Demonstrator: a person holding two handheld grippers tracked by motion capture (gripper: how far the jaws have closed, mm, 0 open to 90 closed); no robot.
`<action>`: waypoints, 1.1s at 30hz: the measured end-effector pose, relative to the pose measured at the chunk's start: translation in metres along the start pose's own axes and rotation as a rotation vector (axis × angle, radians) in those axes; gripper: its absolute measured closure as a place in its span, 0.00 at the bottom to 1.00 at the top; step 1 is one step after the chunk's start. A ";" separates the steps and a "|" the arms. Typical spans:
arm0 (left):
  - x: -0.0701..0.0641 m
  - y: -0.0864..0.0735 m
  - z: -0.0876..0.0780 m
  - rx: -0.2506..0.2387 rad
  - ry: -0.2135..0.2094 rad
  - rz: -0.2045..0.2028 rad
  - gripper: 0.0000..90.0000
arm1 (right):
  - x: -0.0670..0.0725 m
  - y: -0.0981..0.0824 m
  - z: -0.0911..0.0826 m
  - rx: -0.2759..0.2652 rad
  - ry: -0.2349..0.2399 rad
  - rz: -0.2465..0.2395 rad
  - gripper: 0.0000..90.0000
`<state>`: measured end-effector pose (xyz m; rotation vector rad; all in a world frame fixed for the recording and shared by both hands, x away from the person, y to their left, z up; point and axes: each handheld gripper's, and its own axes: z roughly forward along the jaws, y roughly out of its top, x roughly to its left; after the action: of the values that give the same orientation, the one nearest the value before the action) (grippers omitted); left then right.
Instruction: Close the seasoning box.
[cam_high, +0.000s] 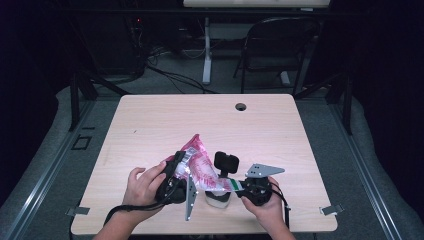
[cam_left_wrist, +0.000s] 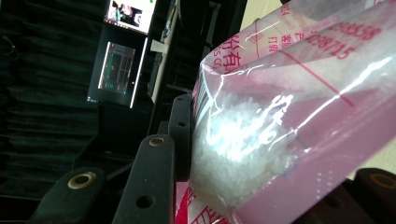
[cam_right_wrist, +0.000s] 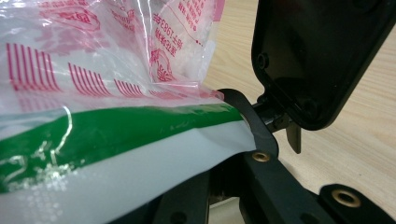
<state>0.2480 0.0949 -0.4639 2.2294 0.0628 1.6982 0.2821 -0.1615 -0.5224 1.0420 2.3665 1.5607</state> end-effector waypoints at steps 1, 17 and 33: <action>0.000 0.000 0.000 -0.001 0.001 -0.002 0.80 | 0.000 0.000 0.000 -0.002 0.001 0.001 1.00; -0.003 -0.006 0.002 0.007 -0.007 -0.034 0.80 | 0.000 0.001 -0.001 -0.011 0.001 -0.006 1.00; -0.008 -0.015 0.005 0.023 -0.031 -0.084 0.80 | 0.002 0.004 -0.002 -0.028 -0.002 -0.004 1.00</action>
<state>0.2531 0.1057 -0.4767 2.2359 0.1668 1.6263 0.2820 -0.1607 -0.5175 1.0317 2.3374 1.5863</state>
